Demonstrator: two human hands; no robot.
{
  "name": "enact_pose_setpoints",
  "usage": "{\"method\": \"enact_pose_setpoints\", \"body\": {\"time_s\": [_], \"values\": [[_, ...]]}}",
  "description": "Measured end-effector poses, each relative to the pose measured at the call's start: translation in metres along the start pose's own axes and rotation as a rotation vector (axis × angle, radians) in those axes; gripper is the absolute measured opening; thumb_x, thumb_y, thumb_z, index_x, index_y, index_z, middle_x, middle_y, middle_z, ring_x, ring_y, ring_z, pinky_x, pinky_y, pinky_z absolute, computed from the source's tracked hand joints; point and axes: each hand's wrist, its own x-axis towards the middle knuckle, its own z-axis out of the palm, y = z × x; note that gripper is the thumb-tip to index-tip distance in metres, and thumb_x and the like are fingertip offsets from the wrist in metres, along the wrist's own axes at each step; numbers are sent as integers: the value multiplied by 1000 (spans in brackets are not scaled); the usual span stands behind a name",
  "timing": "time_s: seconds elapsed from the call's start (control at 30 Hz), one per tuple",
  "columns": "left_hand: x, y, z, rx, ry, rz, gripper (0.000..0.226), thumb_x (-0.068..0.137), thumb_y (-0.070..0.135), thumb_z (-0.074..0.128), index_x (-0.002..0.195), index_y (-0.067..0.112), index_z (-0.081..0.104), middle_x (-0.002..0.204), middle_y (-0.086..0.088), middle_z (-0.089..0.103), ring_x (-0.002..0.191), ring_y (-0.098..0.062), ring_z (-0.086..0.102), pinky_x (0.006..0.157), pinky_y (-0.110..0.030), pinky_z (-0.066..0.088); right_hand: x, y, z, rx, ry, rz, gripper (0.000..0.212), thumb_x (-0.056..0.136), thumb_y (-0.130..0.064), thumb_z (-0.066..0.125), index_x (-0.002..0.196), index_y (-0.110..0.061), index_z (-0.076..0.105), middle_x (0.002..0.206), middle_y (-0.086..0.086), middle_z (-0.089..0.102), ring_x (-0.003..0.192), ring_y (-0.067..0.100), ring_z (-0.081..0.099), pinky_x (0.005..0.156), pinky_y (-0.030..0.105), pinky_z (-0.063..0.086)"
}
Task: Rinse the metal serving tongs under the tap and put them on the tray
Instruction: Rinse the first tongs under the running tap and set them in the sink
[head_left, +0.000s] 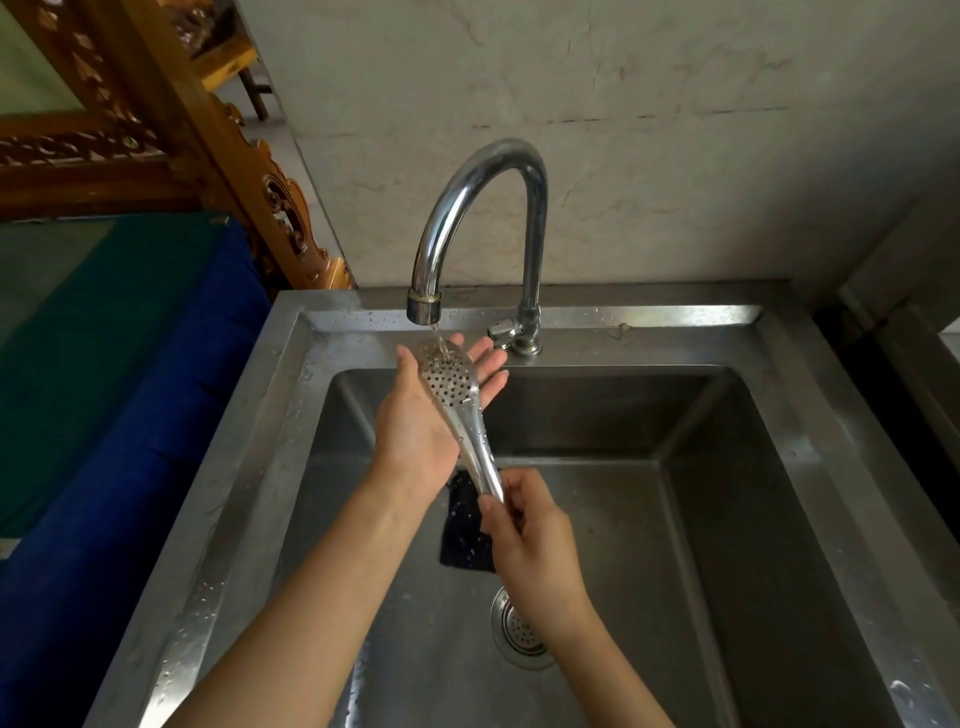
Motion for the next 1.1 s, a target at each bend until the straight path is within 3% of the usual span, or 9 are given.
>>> {"method": "enact_pose_setpoints", "body": {"time_s": [0.07, 0.13, 0.2, 0.4, 0.5, 0.6, 0.8, 1.0, 1.1], "values": [[0, 1, 2, 47, -23, 21, 41, 100, 34, 28, 108, 4, 55, 103, -17, 70, 95, -26, 69, 74, -33, 57, 0, -2, -1, -49, 31, -10, 21, 91, -13, 53, 82, -32, 49, 58, -6, 55, 51, 2, 52, 45, 12, 39], [-2, -3, 3, 190, -22, 89, 19, 97, 8, 39, 104, 2, 55, 100, -13, 70, 92, -24, 70, 75, -31, 58, -2, -3, -2, -86, 56, -17, 24, 92, -13, 54, 81, -34, 47, 57, -7, 55, 51, 2, 53, 45, 12, 39], [-3, -7, 2, 347, 19, 123, 16, 91, -5, 46, 102, -2, 56, 93, -12, 72, 88, -24, 71, 78, -33, 59, -5, -1, -3, -101, 80, -21, 25, 92, -12, 53, 80, -33, 46, 55, -7, 55, 52, 1, 54, 46, 12, 39], [8, 6, 13, 390, 327, 44, 26, 94, 29, 51, 91, 3, 56, 63, -10, 72, 60, -21, 71, 51, -27, 57, -8, 2, -1, -175, 82, -29, 10, 92, -18, 54, 88, -25, 49, 54, -9, 52, 52, 2, 54, 45, 15, 38], [0, -7, 12, 378, 238, 50, 11, 94, 10, 49, 92, 2, 57, 73, -11, 72, 68, -21, 72, 58, -26, 58, -4, 4, -3, -170, 100, 7, 6, 92, -19, 53, 89, -23, 50, 56, -8, 53, 50, 3, 52, 49, 22, 41], [-5, -9, 7, 478, 230, 34, 8, 88, -3, 55, 85, 1, 61, 72, -9, 73, 69, -20, 72, 62, -27, 60, -7, 3, -4, -124, 85, 23, 9, 92, -16, 53, 87, -23, 50, 55, -7, 53, 50, 0, 53, 45, 14, 38], [6, 5, 10, 381, 286, 58, 11, 88, 8, 58, 97, 3, 61, 90, -12, 71, 82, -21, 71, 68, -28, 59, -6, 2, -3, -119, 106, 8, 5, 92, -17, 53, 90, -21, 52, 55, -7, 53, 49, 1, 52, 44, 14, 37], [4, 7, 13, 663, 248, 93, 12, 85, 7, 60, 97, 2, 62, 91, -11, 72, 85, -22, 72, 79, -32, 58, 6, -1, -9, -114, 95, -12, 4, 93, -19, 53, 90, -21, 52, 58, -7, 54, 51, 2, 50, 45, 14, 37], [22, 28, 20, 461, 330, 161, 8, 86, 5, 59, 93, 4, 63, 88, -10, 71, 80, -18, 72, 80, -32, 58, 2, 1, -6, -112, 49, -15, 8, 92, -18, 54, 88, -24, 51, 56, -7, 53, 48, 2, 50, 43, 12, 36]]}}
